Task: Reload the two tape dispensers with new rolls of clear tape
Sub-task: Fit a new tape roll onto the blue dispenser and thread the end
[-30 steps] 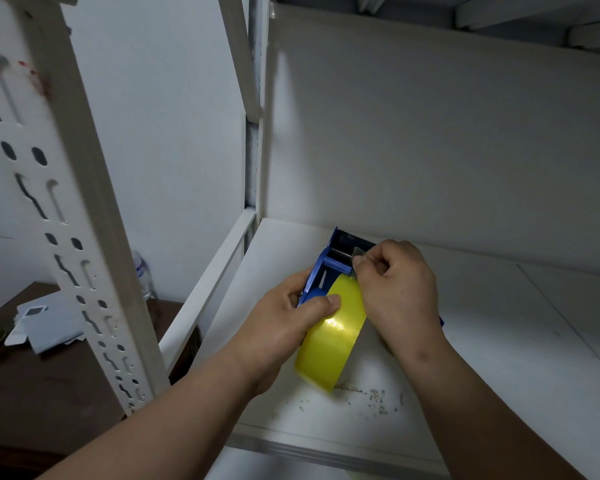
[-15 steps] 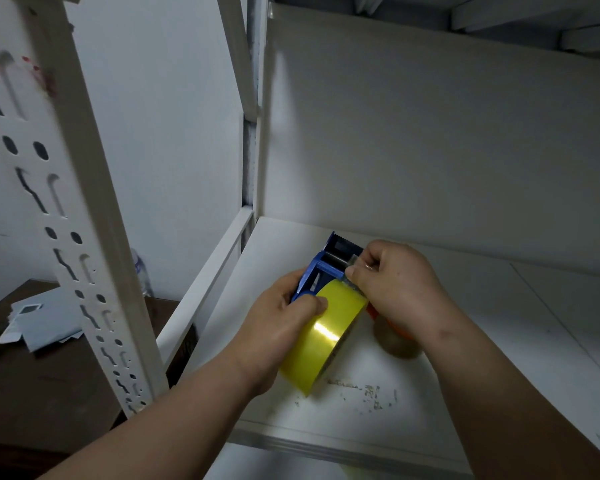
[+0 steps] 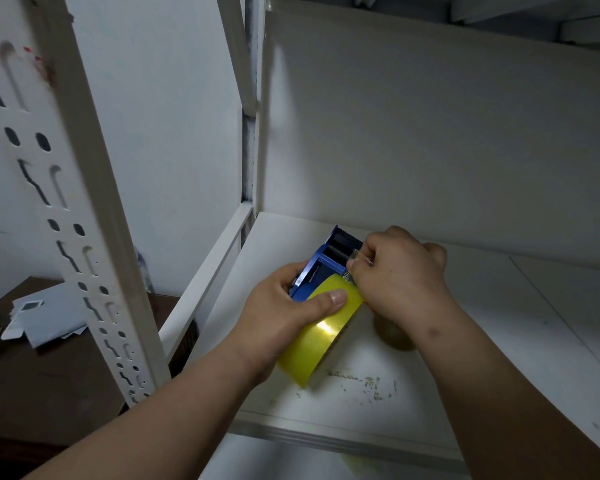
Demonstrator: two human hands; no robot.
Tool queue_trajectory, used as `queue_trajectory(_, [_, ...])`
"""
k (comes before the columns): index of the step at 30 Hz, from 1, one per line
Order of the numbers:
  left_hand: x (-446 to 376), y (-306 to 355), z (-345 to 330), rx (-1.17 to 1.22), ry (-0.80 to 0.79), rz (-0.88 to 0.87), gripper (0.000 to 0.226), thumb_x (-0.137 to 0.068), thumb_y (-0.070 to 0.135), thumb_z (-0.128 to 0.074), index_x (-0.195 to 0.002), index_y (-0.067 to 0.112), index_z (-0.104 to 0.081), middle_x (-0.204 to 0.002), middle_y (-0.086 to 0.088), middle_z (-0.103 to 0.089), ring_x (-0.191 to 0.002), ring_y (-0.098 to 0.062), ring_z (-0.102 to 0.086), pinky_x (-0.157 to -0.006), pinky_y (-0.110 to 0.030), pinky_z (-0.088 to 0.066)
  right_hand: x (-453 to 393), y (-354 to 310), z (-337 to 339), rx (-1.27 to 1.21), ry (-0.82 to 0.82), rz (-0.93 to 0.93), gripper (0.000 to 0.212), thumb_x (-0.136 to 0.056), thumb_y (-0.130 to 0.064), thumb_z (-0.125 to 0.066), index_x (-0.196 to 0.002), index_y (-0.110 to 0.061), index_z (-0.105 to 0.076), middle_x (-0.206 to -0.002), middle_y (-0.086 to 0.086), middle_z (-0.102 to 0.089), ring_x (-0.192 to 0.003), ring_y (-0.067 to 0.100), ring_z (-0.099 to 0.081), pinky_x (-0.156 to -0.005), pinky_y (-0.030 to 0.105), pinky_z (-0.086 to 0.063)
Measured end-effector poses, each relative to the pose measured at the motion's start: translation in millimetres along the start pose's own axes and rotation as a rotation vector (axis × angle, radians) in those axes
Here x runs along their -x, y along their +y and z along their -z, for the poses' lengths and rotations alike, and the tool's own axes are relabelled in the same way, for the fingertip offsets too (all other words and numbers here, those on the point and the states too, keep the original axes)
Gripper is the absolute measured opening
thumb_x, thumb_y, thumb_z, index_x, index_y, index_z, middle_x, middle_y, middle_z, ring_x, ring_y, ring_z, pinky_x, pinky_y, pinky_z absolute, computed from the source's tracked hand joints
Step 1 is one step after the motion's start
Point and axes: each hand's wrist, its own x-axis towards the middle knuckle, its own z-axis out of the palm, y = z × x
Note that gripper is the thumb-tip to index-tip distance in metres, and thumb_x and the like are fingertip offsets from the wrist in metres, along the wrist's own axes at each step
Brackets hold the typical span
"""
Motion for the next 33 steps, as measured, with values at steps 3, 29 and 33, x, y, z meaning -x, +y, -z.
queue_trajectory(3, [1, 0, -1, 0.028, 0.007, -0.015, 0.045, -0.067, 0.024, -0.087, -0.11, 0.026, -0.072, -0.1, 0.0, -0.079, -0.091, -0.023, -0.075, -0.082, -0.039, -0.06, 1, -2, 1, 0.011, 0.032, -0.029, 0.02, -0.082, -0.029, -0.056, -0.063, -0.023, -0.051, -0.078, -0.006, -0.049, -0.075, 0.018, -0.049, -0.065, 0.029, -0.007])
queue_trajectory(29, [-1, 11, -5, 0.018, -0.018, 0.059, 0.04, -0.072, 0.035, -0.071, -0.111, 0.027, -0.068, -0.106, -0.006, -0.075, -0.098, -0.03, -0.071, -0.091, -0.048, -0.057, 8, -10, 11, 0.069, 0.138, 0.027, 0.02, -0.081, -0.025, -0.058, -0.063, -0.021, -0.052, -0.079, -0.004, -0.052, -0.08, 0.019, -0.051, -0.076, 0.028, -0.011])
queue_trajectory(33, [1, 11, -8, -0.041, 0.033, -0.002, 0.034, -0.073, 0.039, -0.069, -0.105, 0.031, -0.07, -0.101, 0.0, -0.077, -0.095, -0.023, -0.072, -0.092, -0.05, -0.056, 11, -11, 10, 0.048, 0.169, 0.042, 0.024, -0.082, -0.026, -0.059, -0.061, -0.022, -0.049, -0.077, -0.003, -0.052, -0.077, 0.02, -0.051, -0.077, 0.03, -0.014])
